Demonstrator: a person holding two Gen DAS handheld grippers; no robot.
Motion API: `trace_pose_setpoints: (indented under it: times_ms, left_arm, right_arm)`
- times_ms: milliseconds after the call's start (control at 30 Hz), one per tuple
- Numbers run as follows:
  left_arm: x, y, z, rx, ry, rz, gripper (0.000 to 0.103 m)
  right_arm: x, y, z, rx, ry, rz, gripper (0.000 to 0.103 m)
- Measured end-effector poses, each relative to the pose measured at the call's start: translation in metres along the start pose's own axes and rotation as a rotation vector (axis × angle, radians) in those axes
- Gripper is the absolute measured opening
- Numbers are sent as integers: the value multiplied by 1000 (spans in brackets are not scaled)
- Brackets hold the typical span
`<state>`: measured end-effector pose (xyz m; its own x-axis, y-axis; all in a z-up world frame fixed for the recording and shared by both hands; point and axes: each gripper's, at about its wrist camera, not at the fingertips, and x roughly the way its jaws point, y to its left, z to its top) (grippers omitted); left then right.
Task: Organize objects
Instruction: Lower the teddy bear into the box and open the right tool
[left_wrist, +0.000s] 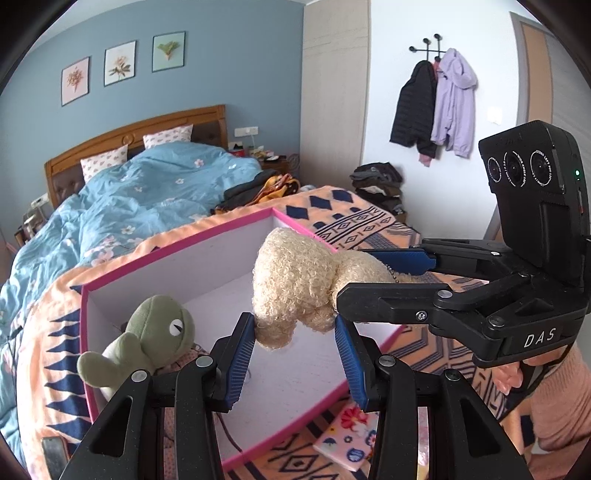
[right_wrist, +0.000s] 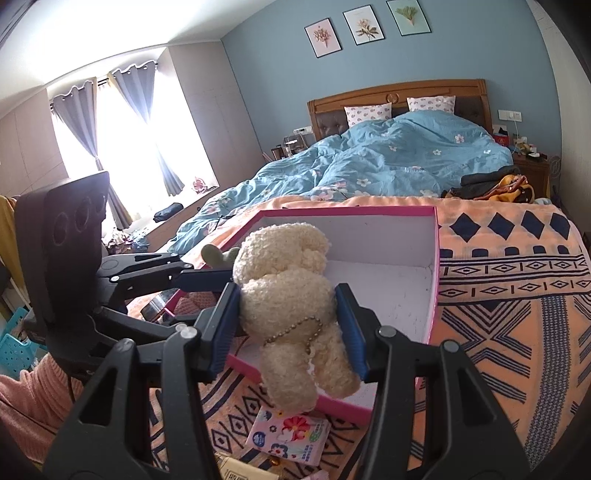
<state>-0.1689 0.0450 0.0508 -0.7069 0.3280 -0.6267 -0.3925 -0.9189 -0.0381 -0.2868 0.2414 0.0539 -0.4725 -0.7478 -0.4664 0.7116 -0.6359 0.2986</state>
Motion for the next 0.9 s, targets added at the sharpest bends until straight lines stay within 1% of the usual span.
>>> trace_pose_setpoints:
  times_ms: [167,467,700,767,900]
  left_arm:
    - [17,7,1,-26,40,7,44]
    - [47,14,-4,-43,111,36,44]
    - [63,9,-8,-39,144,84,44]
    - [65,6,-11,-31,147,96,44]
    - [66,2,-14,-18,145,121,47]
  right_arm:
    - [17,-10,-1,16,28,-22,55]
    - [42,-26,-8,41,94,-58,56]
    - [54,-36,-13,51,122,-115,56]
    - [54,-34,-14,35,121,-136,56]
    - [54,-33,-14,30,120,-143,56]
